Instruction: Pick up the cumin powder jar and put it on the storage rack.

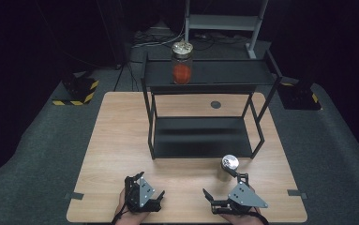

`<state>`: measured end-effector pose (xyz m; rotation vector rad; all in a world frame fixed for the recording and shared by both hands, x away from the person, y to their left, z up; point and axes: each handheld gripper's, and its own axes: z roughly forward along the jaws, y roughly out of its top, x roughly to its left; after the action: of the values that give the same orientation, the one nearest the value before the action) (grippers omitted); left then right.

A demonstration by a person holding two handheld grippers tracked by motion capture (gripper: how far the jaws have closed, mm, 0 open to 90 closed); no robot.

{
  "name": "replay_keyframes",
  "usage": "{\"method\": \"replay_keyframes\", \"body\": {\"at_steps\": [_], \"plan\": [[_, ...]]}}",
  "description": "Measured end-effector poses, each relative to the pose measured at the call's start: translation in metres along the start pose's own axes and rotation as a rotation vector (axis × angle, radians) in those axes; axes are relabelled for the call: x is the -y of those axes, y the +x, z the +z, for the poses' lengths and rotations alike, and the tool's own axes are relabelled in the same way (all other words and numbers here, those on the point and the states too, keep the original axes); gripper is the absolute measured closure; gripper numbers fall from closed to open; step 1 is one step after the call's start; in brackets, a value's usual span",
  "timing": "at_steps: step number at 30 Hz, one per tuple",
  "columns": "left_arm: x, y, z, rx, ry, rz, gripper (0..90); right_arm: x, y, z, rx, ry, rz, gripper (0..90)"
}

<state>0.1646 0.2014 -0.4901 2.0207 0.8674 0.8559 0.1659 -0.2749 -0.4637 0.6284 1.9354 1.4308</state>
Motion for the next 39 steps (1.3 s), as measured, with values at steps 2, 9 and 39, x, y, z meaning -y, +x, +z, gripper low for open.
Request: {"method": "replay_keyframes", "body": {"at_steps": [2,9,39], "plan": [[0.0,0.002,0.0,0.004,-0.002,-0.015,0.7,0.001,-0.002,-0.003,0.02,-0.006,0.005,0.0],[0.002,0.005,0.0,0.011,-0.008,-0.03,0.7,0.001,-0.009,-0.008,0.074,-0.001,0.021,0.0],[0.003,0.003,-0.001,0.019,-0.019,0.001,0.7,0.017,-0.022,0.009,0.184,0.041,0.093,0.0]]}}
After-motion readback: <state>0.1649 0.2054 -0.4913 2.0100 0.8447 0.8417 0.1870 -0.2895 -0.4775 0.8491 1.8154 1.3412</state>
